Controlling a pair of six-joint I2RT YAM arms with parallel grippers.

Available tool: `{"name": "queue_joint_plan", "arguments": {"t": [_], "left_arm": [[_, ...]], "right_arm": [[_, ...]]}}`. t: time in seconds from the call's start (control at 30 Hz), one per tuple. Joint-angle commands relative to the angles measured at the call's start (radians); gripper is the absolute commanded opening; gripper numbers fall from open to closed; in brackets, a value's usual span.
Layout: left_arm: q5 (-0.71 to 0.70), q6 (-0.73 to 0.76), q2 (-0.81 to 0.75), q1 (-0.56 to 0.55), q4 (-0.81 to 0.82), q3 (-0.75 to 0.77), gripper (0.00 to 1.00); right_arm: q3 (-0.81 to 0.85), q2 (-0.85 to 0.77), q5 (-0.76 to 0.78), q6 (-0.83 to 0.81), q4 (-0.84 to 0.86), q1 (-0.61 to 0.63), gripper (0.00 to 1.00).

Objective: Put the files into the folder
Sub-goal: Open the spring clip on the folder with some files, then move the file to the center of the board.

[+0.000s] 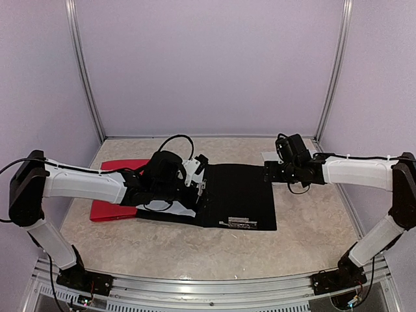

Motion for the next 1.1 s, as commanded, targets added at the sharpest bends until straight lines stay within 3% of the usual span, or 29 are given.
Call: {"name": "queue_joint_plan", "arguments": {"t": [0.0, 0.37, 0.7, 1.07], "left_arm": [[0.038, -0.039, -0.019, 0.004, -0.052, 0.026, 0.99], [0.062, -0.050, -0.027, 0.004, -0.061, 0.025, 0.99], [0.056, -0.048, -0.020, 0.004, -0.063, 0.026, 0.99], [0.051, -0.051, -0.020, 0.004, -0.064, 0.024, 0.99]], "right_arm": [[0.062, 0.075, 0.041, -0.074, -0.019, -0.120, 0.77], [0.336, 0.457, -0.038, -0.216, -0.054, -0.282, 0.79], [0.284, 0.510, -0.145, -0.233, -0.033, -0.312, 0.74], [0.236, 0.539, -0.156, -0.224, -0.060, -0.335, 0.67]]}}
